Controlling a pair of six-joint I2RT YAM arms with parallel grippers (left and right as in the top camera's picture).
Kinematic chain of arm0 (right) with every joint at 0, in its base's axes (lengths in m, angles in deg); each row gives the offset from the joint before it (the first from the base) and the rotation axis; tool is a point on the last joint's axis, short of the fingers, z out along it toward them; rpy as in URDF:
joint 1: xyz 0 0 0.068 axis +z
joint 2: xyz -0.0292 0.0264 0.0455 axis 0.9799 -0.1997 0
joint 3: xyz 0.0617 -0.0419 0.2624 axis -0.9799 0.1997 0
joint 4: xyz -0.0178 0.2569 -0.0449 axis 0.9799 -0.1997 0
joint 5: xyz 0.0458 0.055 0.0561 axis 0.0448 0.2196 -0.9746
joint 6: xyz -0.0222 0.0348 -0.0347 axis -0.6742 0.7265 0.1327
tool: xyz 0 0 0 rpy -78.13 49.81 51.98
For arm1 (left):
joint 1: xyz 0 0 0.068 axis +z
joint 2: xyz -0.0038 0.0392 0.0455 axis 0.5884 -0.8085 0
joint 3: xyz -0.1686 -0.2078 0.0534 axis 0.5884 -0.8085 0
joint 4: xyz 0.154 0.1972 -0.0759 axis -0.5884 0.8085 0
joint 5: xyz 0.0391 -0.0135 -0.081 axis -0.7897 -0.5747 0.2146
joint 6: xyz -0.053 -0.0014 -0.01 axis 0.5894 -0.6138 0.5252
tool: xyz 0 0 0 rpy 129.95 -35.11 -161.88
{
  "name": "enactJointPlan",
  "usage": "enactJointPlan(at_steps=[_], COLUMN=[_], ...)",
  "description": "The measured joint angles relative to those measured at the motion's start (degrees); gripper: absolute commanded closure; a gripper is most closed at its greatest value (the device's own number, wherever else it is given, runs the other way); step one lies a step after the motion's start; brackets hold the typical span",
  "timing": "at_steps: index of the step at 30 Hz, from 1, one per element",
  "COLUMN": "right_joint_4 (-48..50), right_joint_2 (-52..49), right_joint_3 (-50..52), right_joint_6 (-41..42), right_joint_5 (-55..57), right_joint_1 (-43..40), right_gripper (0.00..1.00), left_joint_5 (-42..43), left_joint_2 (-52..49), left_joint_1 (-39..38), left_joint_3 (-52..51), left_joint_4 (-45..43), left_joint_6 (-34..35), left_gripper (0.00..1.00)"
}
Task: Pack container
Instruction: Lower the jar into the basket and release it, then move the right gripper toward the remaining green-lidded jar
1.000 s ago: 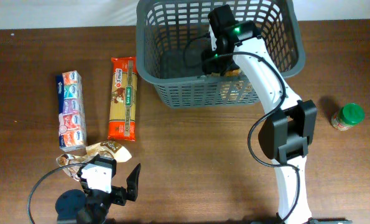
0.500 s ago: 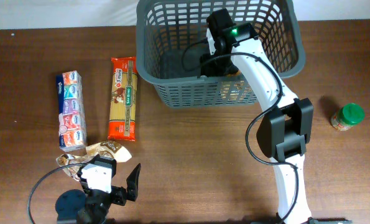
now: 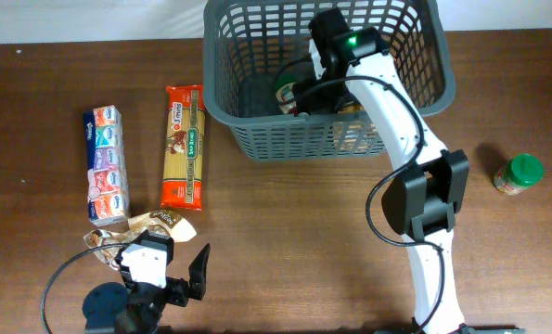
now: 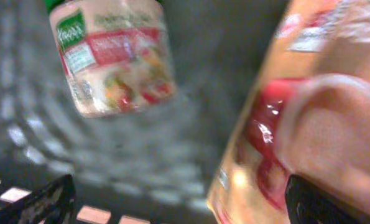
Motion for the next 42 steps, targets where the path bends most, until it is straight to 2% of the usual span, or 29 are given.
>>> enactJointPlan(at_steps=[5,11,15,21,31,34,42], right_joint_4=[-5.64,-12.63,-14.60,-20.15,-20.17,-20.15,-20.17], right_joint_2=[-0.79,-0.39,3.67,8.72,11.04,12.13,17.44], right_joint_3=[-15.23,-38.27,-40.98,-41.05,-38.97,-32.65,-5.68], right_joint_6=[-0.35,-0.24,1.44,5.49,10.25,12.35,15.87], right_joint_5=[1.60,2.38,4.33,9.05,8.24,6.43,4.09], right_joint_1=[-0.17,-2.71,-7.39,-18.43,-38.10,-42.82,-51.91], right_gripper=[0.01,0.01,0.01,0.01,0.01,0.01,0.01], left_joint_5=[0.00,0.00,0.00,0.00,0.00,0.00,0.00], left_joint_2=[0.00,0.00,0.00,0.00,0.00,0.00,0.00], left_joint_1=[0.00,0.00,0.00,0.00,0.00,0.00,0.00], left_joint_3=[0.00,0.00,0.00,0.00,0.00,0.00,0.00], left_joint_4=[0.00,-0.02,0.00,0.00,-0.02,0.00,-0.02], left_joint_6=[0.00,0.00,0.00,0.00,0.00,0.00,0.00], left_gripper=[0.01,0.01,0.01,0.01,0.01,0.01,0.01])
